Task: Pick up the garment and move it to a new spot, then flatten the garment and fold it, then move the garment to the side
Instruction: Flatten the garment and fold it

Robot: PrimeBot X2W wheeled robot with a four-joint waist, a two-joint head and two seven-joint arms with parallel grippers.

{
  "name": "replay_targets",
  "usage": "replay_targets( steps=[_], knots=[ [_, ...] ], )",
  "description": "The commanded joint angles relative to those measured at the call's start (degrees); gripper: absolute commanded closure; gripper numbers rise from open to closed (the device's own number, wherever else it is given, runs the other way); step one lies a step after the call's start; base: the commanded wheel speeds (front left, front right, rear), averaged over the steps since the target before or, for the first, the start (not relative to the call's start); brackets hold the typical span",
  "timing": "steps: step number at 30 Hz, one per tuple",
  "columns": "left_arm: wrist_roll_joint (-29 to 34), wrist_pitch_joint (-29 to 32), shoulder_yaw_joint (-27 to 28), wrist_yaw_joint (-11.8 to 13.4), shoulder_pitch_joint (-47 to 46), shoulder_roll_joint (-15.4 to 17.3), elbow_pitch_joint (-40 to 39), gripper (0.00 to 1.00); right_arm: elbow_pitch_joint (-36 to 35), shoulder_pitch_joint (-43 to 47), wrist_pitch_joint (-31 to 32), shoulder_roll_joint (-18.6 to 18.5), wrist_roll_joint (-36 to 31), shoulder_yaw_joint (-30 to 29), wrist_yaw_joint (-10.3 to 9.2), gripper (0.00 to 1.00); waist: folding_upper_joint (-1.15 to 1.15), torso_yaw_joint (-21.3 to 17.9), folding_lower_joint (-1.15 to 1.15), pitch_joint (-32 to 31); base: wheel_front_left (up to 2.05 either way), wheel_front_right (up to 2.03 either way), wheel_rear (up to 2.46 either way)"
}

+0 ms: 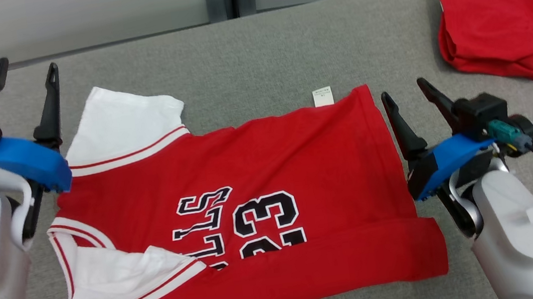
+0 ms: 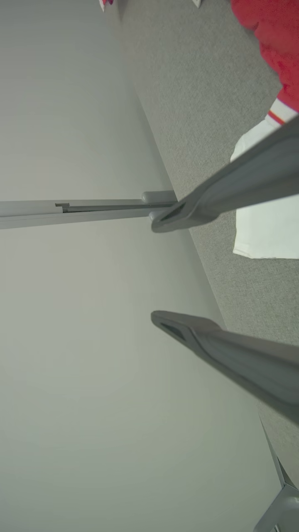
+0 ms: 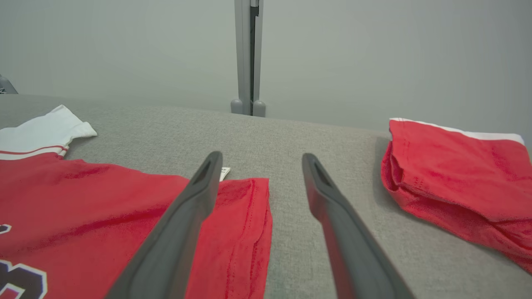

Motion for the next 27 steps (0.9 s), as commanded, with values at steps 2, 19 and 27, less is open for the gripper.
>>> replay_targets(
  steps=[2,19,27],
  knots=[
    [-3.2,2.7,-5.1,0.0,-5.2,2.4,2.1,0.00,1.5,-4.2,0.8,-0.7,0.7,1.3,0.03,0.00,-0.01,-0.7,-0.01,2.7,0.00,0.00,0.00],
    [-23.0,16.3,-29.1,0.0,-23.2,11.9,12.9,0.00,4.9,-14.9,-1.8,0.9,2.5,7.3,0.02,0.00,-0.01,-6.3,-0.01,14.1,0.00,0.00,0.00],
    [-28.0,18.8,-34.4,0.0,-24.9,12.4,18.0,0.00,4.5,-16.6,-1.1,1.2,3.4,10.0,0.02,0.00,-0.01,-7.7,-0.01,15.5,0.00,0.00,0.00]
  ],
)
